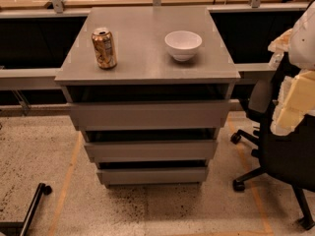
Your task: Open middle drawer
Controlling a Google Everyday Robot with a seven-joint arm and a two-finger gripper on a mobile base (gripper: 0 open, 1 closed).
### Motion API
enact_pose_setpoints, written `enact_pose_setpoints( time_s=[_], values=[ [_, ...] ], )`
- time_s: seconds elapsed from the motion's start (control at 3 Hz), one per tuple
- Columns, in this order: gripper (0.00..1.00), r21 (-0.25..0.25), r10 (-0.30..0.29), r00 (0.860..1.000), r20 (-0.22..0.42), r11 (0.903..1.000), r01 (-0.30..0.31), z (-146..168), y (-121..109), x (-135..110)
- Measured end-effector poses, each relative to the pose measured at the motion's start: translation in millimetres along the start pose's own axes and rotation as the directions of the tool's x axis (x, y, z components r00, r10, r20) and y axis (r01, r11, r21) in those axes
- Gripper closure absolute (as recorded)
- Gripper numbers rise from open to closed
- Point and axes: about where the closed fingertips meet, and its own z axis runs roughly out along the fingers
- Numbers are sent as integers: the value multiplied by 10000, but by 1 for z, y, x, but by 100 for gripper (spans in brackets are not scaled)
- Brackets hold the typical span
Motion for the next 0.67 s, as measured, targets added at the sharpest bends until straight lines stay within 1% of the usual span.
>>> enact_pose_setpoints(
  time_s=[0.67],
  values=[
    [0,33,-96,9999,58,9999,95,0,-2,-3]
  ],
)
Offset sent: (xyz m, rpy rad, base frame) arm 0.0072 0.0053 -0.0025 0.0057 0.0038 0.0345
